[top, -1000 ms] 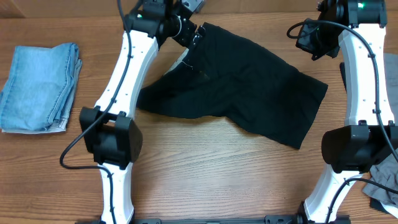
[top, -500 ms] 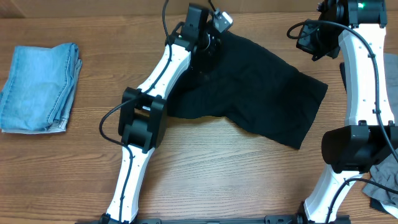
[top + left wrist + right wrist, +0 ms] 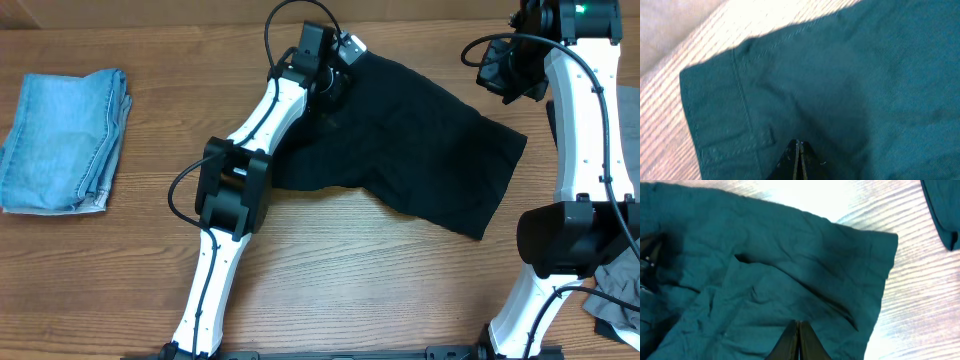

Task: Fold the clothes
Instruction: 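Grasp the shorts' far left corner with the left gripper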

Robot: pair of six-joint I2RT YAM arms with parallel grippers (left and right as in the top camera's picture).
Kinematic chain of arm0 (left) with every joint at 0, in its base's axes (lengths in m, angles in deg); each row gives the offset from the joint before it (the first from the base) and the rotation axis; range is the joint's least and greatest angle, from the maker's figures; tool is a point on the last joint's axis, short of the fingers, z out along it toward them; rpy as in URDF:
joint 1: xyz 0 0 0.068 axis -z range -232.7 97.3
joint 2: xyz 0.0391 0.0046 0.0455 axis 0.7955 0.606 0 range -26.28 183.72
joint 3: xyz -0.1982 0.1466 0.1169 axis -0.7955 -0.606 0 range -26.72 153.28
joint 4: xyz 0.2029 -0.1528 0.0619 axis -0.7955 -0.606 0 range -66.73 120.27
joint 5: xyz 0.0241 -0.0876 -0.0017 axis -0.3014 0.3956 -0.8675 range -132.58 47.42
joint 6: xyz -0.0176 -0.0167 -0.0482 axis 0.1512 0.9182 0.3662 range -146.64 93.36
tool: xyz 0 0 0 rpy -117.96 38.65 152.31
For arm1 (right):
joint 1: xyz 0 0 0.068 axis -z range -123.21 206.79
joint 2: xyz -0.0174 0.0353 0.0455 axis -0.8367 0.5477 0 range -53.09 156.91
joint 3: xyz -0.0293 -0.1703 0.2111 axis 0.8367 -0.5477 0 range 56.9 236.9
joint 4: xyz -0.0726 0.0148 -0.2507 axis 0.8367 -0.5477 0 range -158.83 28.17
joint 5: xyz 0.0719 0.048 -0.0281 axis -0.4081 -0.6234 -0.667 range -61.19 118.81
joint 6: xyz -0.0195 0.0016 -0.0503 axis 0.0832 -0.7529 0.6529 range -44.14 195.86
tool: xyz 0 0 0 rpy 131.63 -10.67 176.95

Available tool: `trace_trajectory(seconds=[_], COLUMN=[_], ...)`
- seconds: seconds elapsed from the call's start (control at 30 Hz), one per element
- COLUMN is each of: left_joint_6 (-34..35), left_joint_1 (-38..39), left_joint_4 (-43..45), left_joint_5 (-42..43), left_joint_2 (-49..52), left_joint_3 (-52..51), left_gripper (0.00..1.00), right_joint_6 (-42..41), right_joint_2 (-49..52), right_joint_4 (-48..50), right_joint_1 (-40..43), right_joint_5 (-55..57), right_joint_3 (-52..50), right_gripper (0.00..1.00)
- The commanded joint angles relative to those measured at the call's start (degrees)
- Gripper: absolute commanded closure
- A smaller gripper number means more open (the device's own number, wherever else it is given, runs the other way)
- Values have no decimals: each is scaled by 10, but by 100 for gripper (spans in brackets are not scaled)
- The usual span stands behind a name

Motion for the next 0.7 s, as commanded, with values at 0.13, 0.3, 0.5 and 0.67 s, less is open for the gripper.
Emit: trace_trajectory(seconds=[0.13, 0.3, 0.5, 0.67], left_joint_6=[-9, -7, 5, 82], left_joint_1=[-28, -47, -108, -170], left_joint_4=[-44, -56, -92, -133], left_joint_5=[-3, -14, -111, -110], left_joint_2=[23, 42, 40, 29], left_joint_3=[11, 11, 11, 12], left_gripper=[96, 96, 96, 96], right_joint_6=[-17, -17, -17, -17], right_joint_2=[3, 3, 3, 3], right_joint_4=[-11, -16, -9, -7], right_joint_1=[-2, -2, -2, -2], right_joint_5=[7, 7, 7, 7], right_joint_3=[0, 0, 0, 0], right_gripper=[96, 96, 96, 96])
